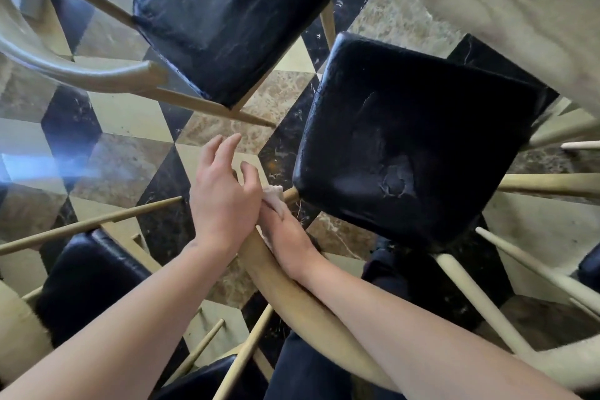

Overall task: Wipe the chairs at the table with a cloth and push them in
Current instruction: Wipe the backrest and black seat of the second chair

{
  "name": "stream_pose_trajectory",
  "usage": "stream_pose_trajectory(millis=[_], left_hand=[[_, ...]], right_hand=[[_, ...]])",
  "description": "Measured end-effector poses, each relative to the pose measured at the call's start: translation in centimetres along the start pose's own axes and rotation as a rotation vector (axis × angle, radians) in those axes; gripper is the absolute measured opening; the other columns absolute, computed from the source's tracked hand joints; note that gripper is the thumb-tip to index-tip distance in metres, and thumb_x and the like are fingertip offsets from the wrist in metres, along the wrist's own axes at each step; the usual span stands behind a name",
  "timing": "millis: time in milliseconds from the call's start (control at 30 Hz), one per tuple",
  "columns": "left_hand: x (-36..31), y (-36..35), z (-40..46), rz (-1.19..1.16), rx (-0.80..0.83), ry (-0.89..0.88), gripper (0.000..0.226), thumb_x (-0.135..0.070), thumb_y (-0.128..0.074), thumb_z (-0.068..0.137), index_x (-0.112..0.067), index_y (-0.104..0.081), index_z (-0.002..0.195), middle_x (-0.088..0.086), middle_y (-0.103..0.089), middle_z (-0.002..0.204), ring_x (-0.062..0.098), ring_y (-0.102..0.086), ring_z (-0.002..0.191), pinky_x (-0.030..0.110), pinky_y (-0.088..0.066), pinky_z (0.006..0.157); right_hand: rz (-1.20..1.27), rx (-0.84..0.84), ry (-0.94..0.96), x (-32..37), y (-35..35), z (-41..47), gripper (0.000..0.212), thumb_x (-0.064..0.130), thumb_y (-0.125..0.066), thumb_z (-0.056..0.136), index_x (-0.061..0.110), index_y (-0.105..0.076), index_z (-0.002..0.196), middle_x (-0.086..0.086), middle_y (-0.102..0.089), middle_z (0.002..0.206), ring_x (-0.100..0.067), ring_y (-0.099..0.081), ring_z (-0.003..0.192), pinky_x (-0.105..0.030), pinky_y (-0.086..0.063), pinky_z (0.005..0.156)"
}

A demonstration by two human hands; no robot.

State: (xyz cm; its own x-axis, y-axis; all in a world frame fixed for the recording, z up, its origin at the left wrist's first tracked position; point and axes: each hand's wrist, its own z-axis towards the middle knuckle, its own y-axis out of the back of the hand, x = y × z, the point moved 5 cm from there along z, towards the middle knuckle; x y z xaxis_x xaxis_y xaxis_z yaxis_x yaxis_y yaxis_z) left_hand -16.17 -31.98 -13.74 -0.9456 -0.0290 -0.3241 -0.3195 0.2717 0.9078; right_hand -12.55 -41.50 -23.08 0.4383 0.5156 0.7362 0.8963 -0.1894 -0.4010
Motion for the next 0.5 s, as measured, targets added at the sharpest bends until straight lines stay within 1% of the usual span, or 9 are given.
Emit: stream_pose_trajectory(millis=[33, 67, 133, 167, 233, 300, 367, 433, 500], left_hand=[[0.1, -0.1, 0.1, 0.002, -0.007, -0.012, 0.046, -0.027, -0.051, 0.096, -0.028, -0.052, 0.142, -0.003, -0.045, 0.151, 0.016, -0.041, 0.136, 0.037, -0.033, 0.110], [0.2, -0.2, 0.2, 0.003, -0.016, -0.024, 0.046, -0.026, -0.051, 0.096, -0.028, -0.053, 0.141, -0.004, -0.046, 0.149, 0.015, -0.043, 0.135, 0.034, -0.032, 0.109], [0.4, -0.3, 0.4, 0.002, -0.024, -0.035, 0.045, -0.025, -0.051, 0.096, -0.026, -0.053, 0.141, -0.004, -0.049, 0.145, 0.014, -0.047, 0.130, 0.028, -0.035, 0.107], [0.5, -0.4, 0.5, 0.001, -0.031, -0.043, 0.045, -0.024, -0.051, 0.095, -0.025, -0.053, 0.140, -0.004, -0.051, 0.143, 0.015, -0.049, 0.127, 0.029, -0.038, 0.107], [0.7, -0.4, 0.5, 0.000, -0.038, -0.053, 0.044, -0.025, -0.051, 0.095, -0.025, -0.054, 0.139, -0.004, -0.054, 0.139, 0.017, -0.055, 0.118, 0.038, -0.045, 0.105], [0.9, -0.5, 0.7, -0.009, -0.048, -0.043, 0.043, -0.027, -0.051, 0.095, -0.027, -0.055, 0.138, -0.005, -0.056, 0.134, 0.011, -0.059, 0.106, 0.041, -0.049, 0.100], [0.9, -0.6, 0.7, -0.016, -0.064, -0.029, 0.041, -0.029, -0.051, 0.095, -0.027, -0.055, 0.136, -0.006, -0.057, 0.130, 0.006, -0.058, 0.097, 0.039, -0.050, 0.097], [0.6, -0.6, 0.5, -0.021, -0.059, -0.020, 0.040, -0.030, -0.051, 0.096, -0.027, -0.055, 0.136, -0.005, -0.057, 0.131, 0.006, -0.056, 0.102, 0.037, -0.050, 0.096], [0.4, -0.3, 0.2, -0.031, -0.044, -0.026, 0.040, -0.030, -0.051, 0.096, -0.026, -0.054, 0.137, -0.003, -0.057, 0.133, 0.010, -0.056, 0.109, 0.036, -0.048, 0.098]], right_hand=[[-0.073, -0.006, 0.031, -0.8, 0.2, 0.7, 0.029, 0.030, -0.036, 0.107, 0.020, -0.064, 0.107, 0.002, -0.062, 0.111, -0.017, -0.054, 0.117, -0.046, -0.042, 0.105], [-0.146, -0.017, 0.047, -1.8, 0.6, 1.5, 0.034, 0.034, -0.034, 0.106, 0.016, -0.062, 0.108, -0.004, -0.062, 0.116, -0.023, -0.051, 0.120, -0.051, -0.039, 0.106], [-0.260, -0.073, 0.004, -4.1, 1.5, 2.8, 0.050, 0.045, -0.028, 0.101, 0.014, -0.060, 0.124, -0.007, -0.057, 0.134, -0.021, -0.045, 0.131, -0.048, -0.034, 0.112], [-0.282, -0.102, -0.024, -5.3, 2.0, 3.5, 0.057, 0.048, -0.025, 0.100, 0.015, -0.057, 0.134, -0.008, -0.053, 0.142, -0.020, -0.041, 0.137, -0.046, -0.031, 0.116], [-0.303, -0.142, -0.080, -7.7, 3.2, 4.6, 0.064, 0.051, -0.023, 0.099, 0.015, -0.049, 0.144, -0.008, -0.046, 0.151, -0.020, -0.036, 0.143, -0.045, -0.027, 0.119], [-0.368, -0.167, -0.097, -9.2, 4.3, 5.6, 0.060, 0.051, -0.023, 0.102, 0.017, -0.047, 0.145, -0.007, -0.046, 0.151, -0.021, -0.037, 0.142, -0.044, -0.029, 0.118], [-0.406, -0.151, -0.128, -9.7, 5.1, 6.5, 0.051, 0.046, -0.027, 0.105, 0.019, -0.050, 0.141, -0.006, -0.050, 0.144, -0.023, -0.044, 0.135, -0.043, -0.035, 0.114], [-0.444, -0.112, -0.136, -8.8, 5.8, 7.3, 0.045, 0.041, -0.033, 0.106, 0.019, -0.054, 0.139, -0.007, -0.055, 0.140, -0.023, -0.049, 0.130, -0.041, -0.038, 0.112], [-0.459, -0.094, -0.240, -7.7, 6.8, 8.0, 0.052, 0.046, -0.035, 0.104, 0.016, -0.052, 0.142, -0.011, -0.056, 0.141, -0.028, -0.051, 0.130, -0.034, -0.038, 0.108]])
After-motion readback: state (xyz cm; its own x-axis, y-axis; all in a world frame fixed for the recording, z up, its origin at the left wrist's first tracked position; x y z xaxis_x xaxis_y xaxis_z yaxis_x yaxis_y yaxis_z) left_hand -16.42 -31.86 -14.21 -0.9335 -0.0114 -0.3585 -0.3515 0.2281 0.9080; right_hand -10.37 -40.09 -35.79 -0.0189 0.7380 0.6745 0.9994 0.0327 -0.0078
